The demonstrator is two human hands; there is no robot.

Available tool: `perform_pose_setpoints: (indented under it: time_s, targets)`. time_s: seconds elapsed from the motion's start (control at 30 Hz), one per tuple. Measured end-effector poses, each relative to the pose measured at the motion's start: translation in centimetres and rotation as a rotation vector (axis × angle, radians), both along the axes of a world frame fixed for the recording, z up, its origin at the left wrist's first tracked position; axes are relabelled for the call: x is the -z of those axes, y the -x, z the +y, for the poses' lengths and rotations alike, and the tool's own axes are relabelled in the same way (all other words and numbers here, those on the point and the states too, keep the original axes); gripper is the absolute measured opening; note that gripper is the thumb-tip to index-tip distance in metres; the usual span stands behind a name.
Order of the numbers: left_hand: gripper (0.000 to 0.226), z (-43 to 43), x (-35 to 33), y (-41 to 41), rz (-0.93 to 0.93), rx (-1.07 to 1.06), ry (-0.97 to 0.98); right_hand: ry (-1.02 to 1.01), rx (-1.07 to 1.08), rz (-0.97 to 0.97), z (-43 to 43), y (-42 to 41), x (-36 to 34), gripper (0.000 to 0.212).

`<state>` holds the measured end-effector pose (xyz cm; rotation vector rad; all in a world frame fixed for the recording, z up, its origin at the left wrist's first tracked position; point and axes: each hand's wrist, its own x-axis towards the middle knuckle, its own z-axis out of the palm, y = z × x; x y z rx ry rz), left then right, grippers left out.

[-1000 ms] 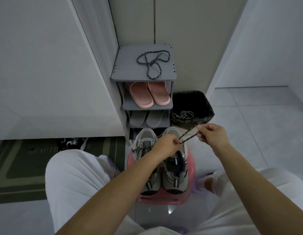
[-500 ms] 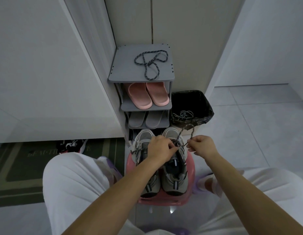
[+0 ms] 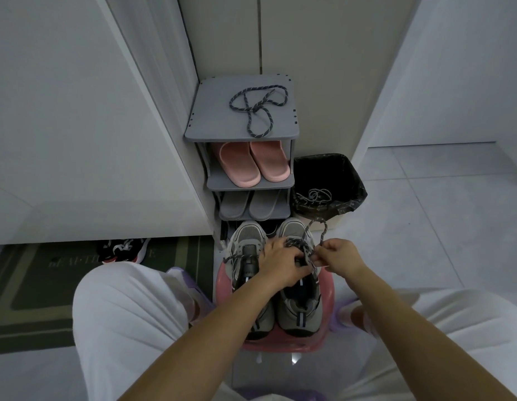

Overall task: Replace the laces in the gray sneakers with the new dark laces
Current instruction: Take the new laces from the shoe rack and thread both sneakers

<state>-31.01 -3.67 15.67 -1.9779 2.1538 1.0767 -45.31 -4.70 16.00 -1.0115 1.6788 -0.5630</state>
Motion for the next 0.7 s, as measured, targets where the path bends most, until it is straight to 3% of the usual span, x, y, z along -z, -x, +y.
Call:
perform_pose_setpoints:
  time_s: [0.33,0.5,0.7]
  targets:
    - [0.044,-0.4,0.0,0.2,0.037,-0.035,-0.060,0.050,0.052,0.128,0.0,-0.1,1.6,0.024]
    - [0.041,-0.5,-0.1,0.1,0.033,-0.048,-0.057,0.067,-0.022,0.218,0.0,-0.3,2.1,0.024]
    - [0.033,-0.7,0.1,0.5,0.038,-0.107,-0.005,0.070,-0.050,0.141,0.4,0.3,1.8,0.024]
